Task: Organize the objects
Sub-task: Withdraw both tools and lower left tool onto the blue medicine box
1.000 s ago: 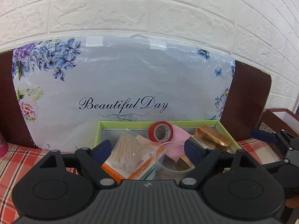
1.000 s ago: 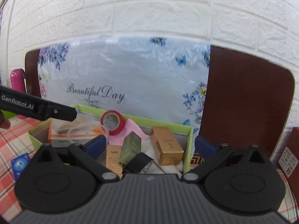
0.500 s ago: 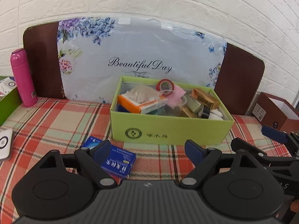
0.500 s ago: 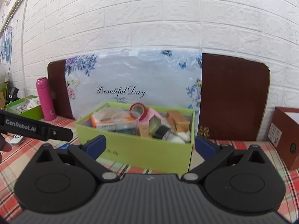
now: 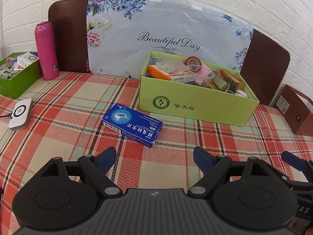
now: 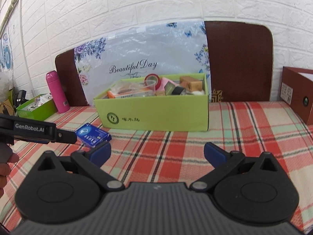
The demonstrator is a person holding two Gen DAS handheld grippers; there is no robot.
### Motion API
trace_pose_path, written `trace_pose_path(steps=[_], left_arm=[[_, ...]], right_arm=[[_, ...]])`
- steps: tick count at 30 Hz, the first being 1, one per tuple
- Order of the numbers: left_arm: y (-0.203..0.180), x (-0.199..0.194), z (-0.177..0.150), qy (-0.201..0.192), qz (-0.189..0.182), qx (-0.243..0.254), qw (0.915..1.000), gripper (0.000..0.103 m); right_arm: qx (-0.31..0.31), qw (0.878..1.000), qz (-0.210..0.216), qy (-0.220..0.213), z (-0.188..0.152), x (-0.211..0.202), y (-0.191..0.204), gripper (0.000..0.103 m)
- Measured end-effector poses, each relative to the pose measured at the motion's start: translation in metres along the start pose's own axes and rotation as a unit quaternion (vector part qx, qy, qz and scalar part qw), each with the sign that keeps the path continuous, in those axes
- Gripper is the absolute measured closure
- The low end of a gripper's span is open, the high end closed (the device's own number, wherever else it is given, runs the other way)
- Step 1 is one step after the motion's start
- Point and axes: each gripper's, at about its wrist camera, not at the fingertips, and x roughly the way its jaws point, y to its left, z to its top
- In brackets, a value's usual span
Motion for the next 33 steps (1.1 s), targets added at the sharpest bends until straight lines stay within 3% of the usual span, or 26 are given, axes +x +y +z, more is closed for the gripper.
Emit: trace_pose_path(steps=[10,21,27,29,31,33], left_arm=[[0.043,0.020,-0.016,0.021,-0.006,-0.021,0.9996,0.014],[0.089,0.083,0.040,0.005,-0.054,0.006,0.9985,0.014],[0.094,0.115,0.053,0.021,-0.069,0.031,0.9969,0.014],[0.097,0.122,0.056,0.027,-0.072,0.031,0.9965,0.014],[0.102,0.128,0.057,0.035,-0.078,0.026,0.9961,0.017],[0.107,0.133,0.058,0.043,-0.091,0.016,0.9948,0.027]], right_arm=[[-0.012,0.999,0.010,0.046,-0.023,0.014,0.026,0.000],[-0.064,0.994,0.042,0.074,-0.034,0.038,0.071,0.000],[-0.092,0.988,0.071,0.105,-0.025,0.089,0.095,0.019],[-0.107,0.984,0.075,0.117,-0.019,0.109,0.104,0.032],[-0.124,0.982,0.075,0.121,-0.016,0.129,0.112,0.036],[-0.132,0.981,0.072,0.126,-0.014,0.148,0.117,0.042]])
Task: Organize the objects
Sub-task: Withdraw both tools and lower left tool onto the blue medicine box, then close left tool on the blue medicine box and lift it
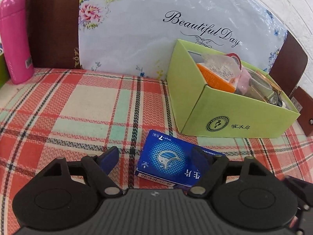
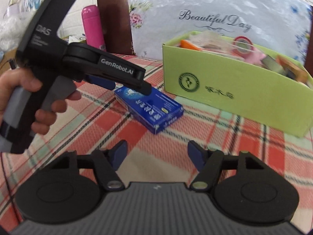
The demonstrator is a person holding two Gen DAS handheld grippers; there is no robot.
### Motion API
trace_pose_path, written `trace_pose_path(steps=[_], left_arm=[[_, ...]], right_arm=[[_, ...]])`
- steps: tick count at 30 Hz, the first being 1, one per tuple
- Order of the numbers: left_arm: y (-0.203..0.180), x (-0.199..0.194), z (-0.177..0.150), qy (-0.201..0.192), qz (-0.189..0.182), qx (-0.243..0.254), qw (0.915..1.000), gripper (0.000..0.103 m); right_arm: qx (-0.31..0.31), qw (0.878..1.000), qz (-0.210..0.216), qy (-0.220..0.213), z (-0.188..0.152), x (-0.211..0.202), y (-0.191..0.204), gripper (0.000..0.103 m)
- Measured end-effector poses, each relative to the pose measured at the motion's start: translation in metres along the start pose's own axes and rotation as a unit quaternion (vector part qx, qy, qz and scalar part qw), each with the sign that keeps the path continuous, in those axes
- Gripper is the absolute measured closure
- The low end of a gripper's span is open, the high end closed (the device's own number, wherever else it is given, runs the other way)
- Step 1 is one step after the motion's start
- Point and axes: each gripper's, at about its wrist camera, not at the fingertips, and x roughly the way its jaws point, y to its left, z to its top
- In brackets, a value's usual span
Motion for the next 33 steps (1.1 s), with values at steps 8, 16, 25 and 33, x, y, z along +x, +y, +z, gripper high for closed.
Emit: trace_pose_path(steps=[8,16,25,33], left_arm=[[-0.011,-0.009,-0.014,0.001,-0.041,0.009,0.9991,0.051],[-0.075,-0.012,-0.042,0.006,-0.082,0.066,0.9944,0.050],[-0.080,-0.053,-0.057,0.013,-0.076,-0.003,0.9970,0.039],[-0.078,-0.050,-0.072,0.028,-0.070,-0.043,0.9963,0.039]], right_arm=[[-0.017,1.000,-0.008,-0.011,-0.002,0.006,-0.001,0.061],[-0.009,1.000,0.011,-0.011,-0.063,-0.066,-0.008,0.060],[-0.009,0.998,0.009,-0.064,-0.065,-0.092,-0.050,0.019],[-0.017,0.999,0.041,-0.020,-0.053,-0.058,-0.055,0.037]])
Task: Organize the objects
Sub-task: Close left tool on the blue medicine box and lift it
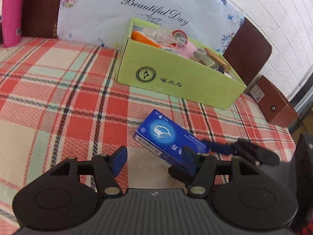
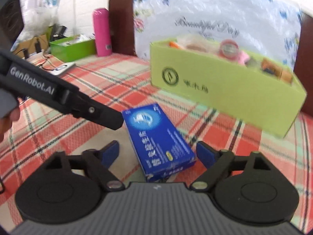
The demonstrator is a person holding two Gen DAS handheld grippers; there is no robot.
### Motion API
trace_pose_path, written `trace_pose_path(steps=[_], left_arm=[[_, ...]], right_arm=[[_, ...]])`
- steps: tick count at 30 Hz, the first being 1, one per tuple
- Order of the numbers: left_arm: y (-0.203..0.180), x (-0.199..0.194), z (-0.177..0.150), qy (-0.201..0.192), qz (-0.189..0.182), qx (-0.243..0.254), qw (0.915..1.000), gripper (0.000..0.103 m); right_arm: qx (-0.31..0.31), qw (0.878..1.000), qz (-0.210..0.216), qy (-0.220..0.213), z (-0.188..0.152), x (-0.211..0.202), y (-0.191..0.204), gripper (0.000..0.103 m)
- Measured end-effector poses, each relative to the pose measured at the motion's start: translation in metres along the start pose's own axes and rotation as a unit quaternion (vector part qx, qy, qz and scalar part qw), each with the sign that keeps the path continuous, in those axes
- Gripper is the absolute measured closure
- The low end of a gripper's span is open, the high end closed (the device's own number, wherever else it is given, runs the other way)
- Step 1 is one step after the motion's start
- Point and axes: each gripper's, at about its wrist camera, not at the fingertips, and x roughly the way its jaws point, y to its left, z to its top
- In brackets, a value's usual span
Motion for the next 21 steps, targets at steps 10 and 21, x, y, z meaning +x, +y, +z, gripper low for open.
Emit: trace_pose_path(steps=[10,21], left_arm=[[-0.031,0.031,0.007,0.033,0.015,0.018,0.9992,0.031],[-0.046,0.046,0.020,0.093,0.049,0.050,0.9932,0.027]], right_arm=[[0.036,0.999,-0.012,-0.012,-0.024,-0.024,0.035,0.019],[0.007,0.997,-0.073,-0.007,-0.016,-0.006,0.049,0.047]])
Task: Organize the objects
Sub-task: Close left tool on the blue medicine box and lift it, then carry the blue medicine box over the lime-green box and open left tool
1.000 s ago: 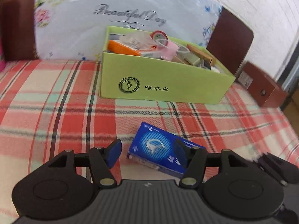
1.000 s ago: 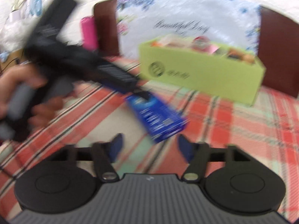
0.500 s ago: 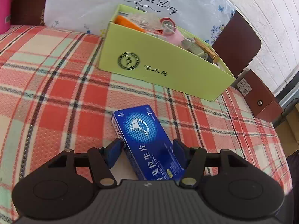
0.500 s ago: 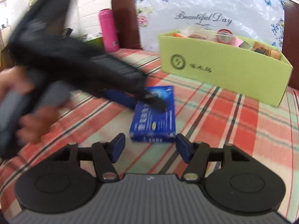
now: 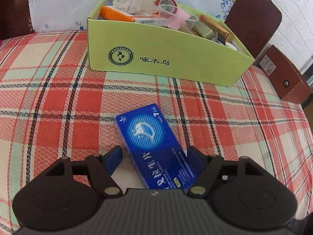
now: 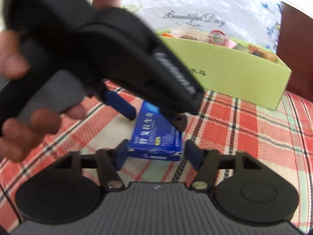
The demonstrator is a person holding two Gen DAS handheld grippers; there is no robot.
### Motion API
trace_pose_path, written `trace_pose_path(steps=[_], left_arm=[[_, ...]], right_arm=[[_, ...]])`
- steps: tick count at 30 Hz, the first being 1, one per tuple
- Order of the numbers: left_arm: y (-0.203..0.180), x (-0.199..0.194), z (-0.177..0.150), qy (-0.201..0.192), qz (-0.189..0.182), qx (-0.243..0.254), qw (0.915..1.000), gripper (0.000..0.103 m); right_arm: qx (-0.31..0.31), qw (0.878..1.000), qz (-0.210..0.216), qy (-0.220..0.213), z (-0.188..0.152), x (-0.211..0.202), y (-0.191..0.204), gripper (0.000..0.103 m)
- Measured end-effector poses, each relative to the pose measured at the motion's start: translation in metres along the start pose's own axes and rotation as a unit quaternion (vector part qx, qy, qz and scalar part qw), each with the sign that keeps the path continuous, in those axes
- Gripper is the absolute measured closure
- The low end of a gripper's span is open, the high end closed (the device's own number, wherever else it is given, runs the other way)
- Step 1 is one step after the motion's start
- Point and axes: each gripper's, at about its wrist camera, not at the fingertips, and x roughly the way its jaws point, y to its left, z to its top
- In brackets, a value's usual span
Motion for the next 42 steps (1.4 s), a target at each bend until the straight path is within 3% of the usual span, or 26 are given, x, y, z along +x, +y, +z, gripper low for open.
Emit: trace_pose_path(steps=[4,10,13,17,24,31,34,37,39,42], left_arm=[[-0.016,0.003,-0.006,-0.009,0.030,0.027,0.9992,0.025],[-0.022,-0.016,-0.005,-0.038,-0.001,0.007,0.9993,0.027],[-0.041,-0.039,0.007,-0.080,-0.001,0.027,0.9964,0.028],[-0.065,-0.061,0.035,-0.126,-0.013,0.053,0.9905,0.028],[-0.097,-0.066,0.098,-0.168,-0.030,0.091,0.9812,0.029],[-0.103,-0.038,0.150,-0.190,-0.036,0.102,0.9758,0.029],[-0.093,-0.019,0.164,-0.202,-0.057,0.090,0.9735,0.026],[-0.075,0.001,0.169,-0.188,-0.052,0.060,0.9789,0.019],[-0.060,0.006,0.162,-0.182,-0.038,0.027,0.9821,0.019],[-0.041,0.004,0.148,-0.195,-0.038,-0.007,0.9800,0.018]], right_arm=[[-0.036,0.999,-0.023,-0.010,-0.004,-0.006,0.011,0.047],[-0.021,0.998,-0.036,-0.046,-0.001,-0.031,0.003,0.047],[-0.020,0.995,-0.054,-0.082,0.012,-0.048,-0.003,0.047],[-0.016,0.989,-0.078,-0.128,0.037,-0.064,-0.020,0.047],[-0.016,0.977,-0.110,-0.183,0.085,-0.065,-0.065,0.047],[-0.008,0.973,-0.114,-0.198,0.122,-0.035,-0.110,0.047],[0.008,0.976,-0.104,-0.191,0.128,-0.010,-0.128,0.046],[0.005,0.985,-0.101,-0.140,0.124,0.018,-0.138,0.024],[0.005,0.984,-0.103,-0.147,0.112,0.019,-0.139,0.020],[0.028,0.979,-0.115,-0.166,0.104,0.014,-0.140,0.005]])
